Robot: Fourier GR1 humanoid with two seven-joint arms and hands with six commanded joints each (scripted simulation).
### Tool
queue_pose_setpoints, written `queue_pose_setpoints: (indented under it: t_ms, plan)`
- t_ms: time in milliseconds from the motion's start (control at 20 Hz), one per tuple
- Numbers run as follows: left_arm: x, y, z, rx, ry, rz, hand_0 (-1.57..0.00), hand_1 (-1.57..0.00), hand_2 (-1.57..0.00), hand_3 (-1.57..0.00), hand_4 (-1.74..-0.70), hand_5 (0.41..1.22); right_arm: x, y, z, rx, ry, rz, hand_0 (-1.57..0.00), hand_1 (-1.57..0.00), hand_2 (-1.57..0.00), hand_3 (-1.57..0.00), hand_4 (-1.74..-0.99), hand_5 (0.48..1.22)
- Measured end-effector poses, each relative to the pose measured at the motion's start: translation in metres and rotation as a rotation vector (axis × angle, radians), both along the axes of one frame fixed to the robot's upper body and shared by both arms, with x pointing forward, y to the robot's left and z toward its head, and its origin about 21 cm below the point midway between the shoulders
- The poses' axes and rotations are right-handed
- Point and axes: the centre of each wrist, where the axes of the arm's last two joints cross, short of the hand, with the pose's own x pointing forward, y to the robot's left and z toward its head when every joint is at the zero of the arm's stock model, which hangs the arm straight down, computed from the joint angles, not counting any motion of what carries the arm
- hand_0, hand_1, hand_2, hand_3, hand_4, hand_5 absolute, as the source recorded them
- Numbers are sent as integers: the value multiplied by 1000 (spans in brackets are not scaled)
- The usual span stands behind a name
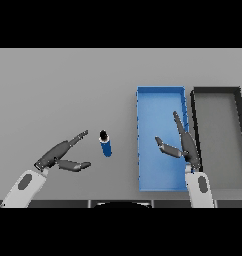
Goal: Pick up the blue pipe and place it into the blue bin.
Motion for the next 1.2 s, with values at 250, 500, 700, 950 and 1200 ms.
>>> queue_pose_setpoints:
  t_ms: [250, 500, 700, 950, 1200]
  plan:
    - [2, -35, -13, -43, -6, -67, 1, 1, 1, 1, -1149, 484, 3, 0, 3, -7, 22, -3, 1, 1, 1, 1, -1210, 564]
    - [16, -64, -34, -92, -14, -44, 1, 1, 1, 1, -1126, 487, 0, 2, 1, 21, 13, 3, 1, 1, 1, 1, -1205, 554]
    - [22, -79, -49, -131, 23, -20, 1, 1, 1, 1, -1138, 497, -3, -1, -1, 20, 20, -4, 1, 1, 1, 1, -1202, 549]
    - [31, -89, -66, -142, -16, -18, 1, 1, -51, -16, -1117, 543, -2, -2, 1, 13, 17, -12, 1, 1, 1, 1, -1192, 549]
    - [34, -111, -70, -292, 57, -28, -179, -411, -578, -590, -1301, 784, 0, -10, 2, 14, 10, -9, 1, 1, 1, 1, -1192, 560]
